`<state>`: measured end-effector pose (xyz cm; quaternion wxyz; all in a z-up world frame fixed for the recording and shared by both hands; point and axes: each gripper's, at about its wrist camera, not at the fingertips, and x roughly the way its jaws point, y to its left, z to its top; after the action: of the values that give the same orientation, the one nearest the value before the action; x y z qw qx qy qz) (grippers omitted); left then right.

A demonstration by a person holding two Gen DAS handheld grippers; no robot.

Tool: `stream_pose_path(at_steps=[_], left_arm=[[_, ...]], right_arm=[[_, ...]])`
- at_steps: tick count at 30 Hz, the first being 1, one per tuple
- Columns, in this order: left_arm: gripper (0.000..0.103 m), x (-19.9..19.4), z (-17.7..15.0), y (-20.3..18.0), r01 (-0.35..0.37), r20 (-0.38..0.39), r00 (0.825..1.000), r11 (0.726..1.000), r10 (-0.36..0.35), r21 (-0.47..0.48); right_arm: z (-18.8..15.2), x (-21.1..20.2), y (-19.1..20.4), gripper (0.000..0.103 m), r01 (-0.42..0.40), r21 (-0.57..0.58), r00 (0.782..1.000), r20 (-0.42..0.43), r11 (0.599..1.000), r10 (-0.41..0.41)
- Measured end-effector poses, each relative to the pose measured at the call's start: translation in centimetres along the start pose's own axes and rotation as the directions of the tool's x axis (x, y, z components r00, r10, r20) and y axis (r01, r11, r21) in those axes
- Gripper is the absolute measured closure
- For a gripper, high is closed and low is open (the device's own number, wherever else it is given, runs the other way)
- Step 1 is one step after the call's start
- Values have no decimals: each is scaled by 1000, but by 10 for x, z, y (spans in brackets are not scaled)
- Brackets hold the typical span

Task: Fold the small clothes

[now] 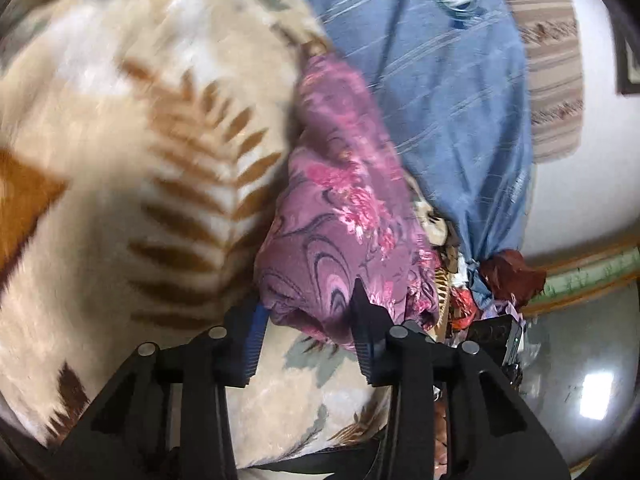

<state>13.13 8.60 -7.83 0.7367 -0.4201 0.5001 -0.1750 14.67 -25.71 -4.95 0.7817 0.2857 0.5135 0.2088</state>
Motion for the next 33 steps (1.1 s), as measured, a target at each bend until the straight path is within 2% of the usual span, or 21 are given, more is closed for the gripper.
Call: stream_pose_path(at_steps=[1, 3, 4, 6, 7, 9, 11, 12, 13, 14, 15, 18, 20, 22, 23, 26, 27, 29, 31, 33], left_arm=[[69, 6, -3, 4, -13, 4, 1000, 1000, 13, -6], [69, 7, -4, 3, -24, 20, 1000, 1000, 24, 11], [69, 6, -5, 1, -27, 23, 999, 999, 26, 20], [68, 5, -8, 0, -41, 37, 999, 998, 39, 48], [65, 6, -8, -2, -53, 43, 998, 997, 50, 62], [50, 4, -12, -8, -121, 73, 991, 989, 115, 88], [38, -3, -24, -17, -199, 120, 976, 971, 183, 134], [34, -6, -37, -22, -267, 155, 958, 948, 241, 175], [31, -7, -51, -26, -347, 191, 932, 912, 309, 218], [31, -6, -61, -26, -399, 210, 912, 883, 354, 245], [31, -2, -77, -28, -461, 237, 884, 838, 404, 291], [31, 9, -117, -39, -586, 327, 810, 706, 487, 398], [31, 18, -137, -43, -620, 343, 785, 649, 516, 441], [30, 23, -154, -45, -664, 382, 747, 587, 545, 463], [30, 22, -161, -46, -675, 399, 737, 569, 545, 469], [31, 18, -167, -49, -680, 399, 733, 572, 551, 460], [31, 12, -169, -51, -691, 417, 723, 570, 550, 445], [30, -3, -175, -59, -717, 467, 696, 560, 546, 414], [30, -20, -180, -73, -743, 512, 667, 539, 541, 397], [30, -34, -184, -86, -756, 541, 651, 519, 533, 399]], right_arm=[[-2, 2, 0, 88, 22, -3, 1000, -5, 1000, -22], [-2, 26, -8, 88, 122, -30, 992, -32, 992, -123], [-2, 34, -13, 88, 106, -30, 994, -22, 994, -107], [-2, 30, -24, 87, 40, 52, 999, -8, 998, -40], [-3, 28, -24, 88, 38, 63, 999, -6, 997, -38], [-9, 27, -20, 85, 75, 20, 997, 8, 997, -75], [-20, 20, -10, 69, 92, -15, 995, 27, 996, -92], [-27, 17, -5, 49, 111, -28, 993, 33, 993, -110], [-40, 11, 1, 39, 137, -58, 990, 49, 989, -134], [-50, 8, 2, 38, 152, -74, 987, 59, 986, -148], [-63, 5, 3, 38, 175, -87, 984, 59, 981, -171], [-94, -3, 11, 35, 253, -148, 967, 73, 956, -244], [-114, -7, 12, 33, 290, -152, 956, 90, 945, -279], [-125, -10, 11, 33, 310, -149, 949, 107, 939, -296], [-132, -15, 8, 33, 323, -146, 944, 112, 935, -309], [-139, -17, 10, 33, 374, -136, 926, 111, 917, -361], [-142, -19, 10, 33, 400, -135, 915, 114, 907, -386], [-148, -27, 11, 33, 470, -130, 881, 129, 873, -455], [-155, -42, 19, 34, 523, -139, 849, 176, 841, -499], [-161, -59, 34, 33, 559, -173, 825, 217, 811, -522]])
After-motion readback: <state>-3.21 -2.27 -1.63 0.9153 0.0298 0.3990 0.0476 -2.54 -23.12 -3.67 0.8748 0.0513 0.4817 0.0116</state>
